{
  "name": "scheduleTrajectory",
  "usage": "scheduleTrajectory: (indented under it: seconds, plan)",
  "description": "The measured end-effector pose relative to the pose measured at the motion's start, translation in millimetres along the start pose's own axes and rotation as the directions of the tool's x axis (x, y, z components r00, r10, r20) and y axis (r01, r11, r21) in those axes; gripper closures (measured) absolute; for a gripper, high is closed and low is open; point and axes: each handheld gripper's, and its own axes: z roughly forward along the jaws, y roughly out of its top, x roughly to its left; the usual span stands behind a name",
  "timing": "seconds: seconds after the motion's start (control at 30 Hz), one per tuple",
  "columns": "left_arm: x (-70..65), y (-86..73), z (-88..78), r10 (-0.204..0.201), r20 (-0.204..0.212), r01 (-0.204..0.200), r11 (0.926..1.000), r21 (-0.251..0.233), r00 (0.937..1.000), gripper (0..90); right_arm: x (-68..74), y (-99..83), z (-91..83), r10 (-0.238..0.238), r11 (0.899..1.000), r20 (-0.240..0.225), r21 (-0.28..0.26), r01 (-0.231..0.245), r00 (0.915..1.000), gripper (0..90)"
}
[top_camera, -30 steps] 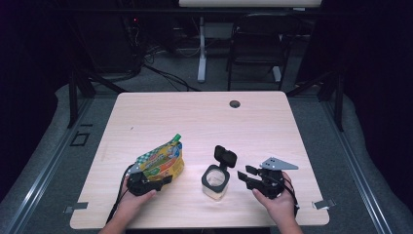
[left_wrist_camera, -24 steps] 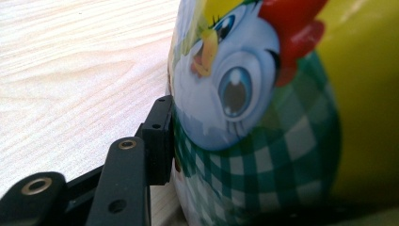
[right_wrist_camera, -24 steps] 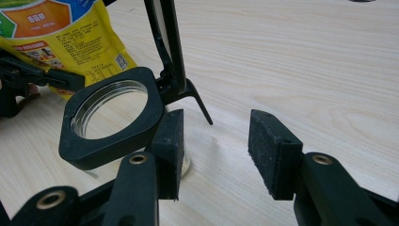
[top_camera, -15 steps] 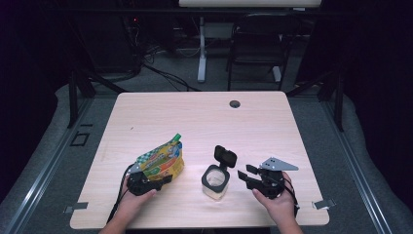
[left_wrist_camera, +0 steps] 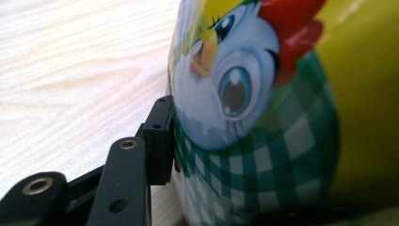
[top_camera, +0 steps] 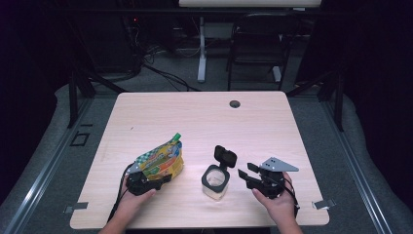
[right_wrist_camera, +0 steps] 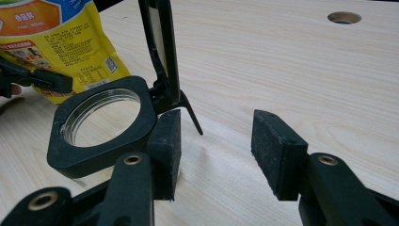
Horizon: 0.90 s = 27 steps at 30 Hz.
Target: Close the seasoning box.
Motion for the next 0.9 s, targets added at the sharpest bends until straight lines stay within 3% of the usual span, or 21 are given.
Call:
scheduleTrajectory:
  seconds: [0.13, 0.27, 0.57, 0.9]
  plan:
    - [-0.7, 2.6, -4.4, 0.009, -0.006, -0.009, 0.9999, -0.007, 0.9999, 54.2, 1.5, 0.1, 0.4, -0.026, 0.999, 0.019, -0.021, 0.026, 0.9995, 52.3]
    - [-1.5, 5.0, -8.3, 0.016, -0.016, -0.016, 0.9997, -0.02, 0.9998, 54.2, 1.6, -0.4, 0.9, -0.016, 1.0, 0.015, -0.02, 0.017, 0.9997, 52.3]
    - [-8.7, 13.6, -20.0, 0.085, -0.058, -0.088, 0.9951, -0.046, 0.9947, 54.2, 2.6, -1.3, 2.6, -0.021, 1.0, -0.003, 0.006, 0.021, 0.9998, 52.7]
    - [-10.5, 17.2, -25.9, 0.11, -0.083, -0.114, 0.9925, -0.044, 0.9904, 54.2, 3.4, -1.1, 2.0, -0.022, 1.0, -0.002, 0.005, 0.022, 0.9998, 53.5]
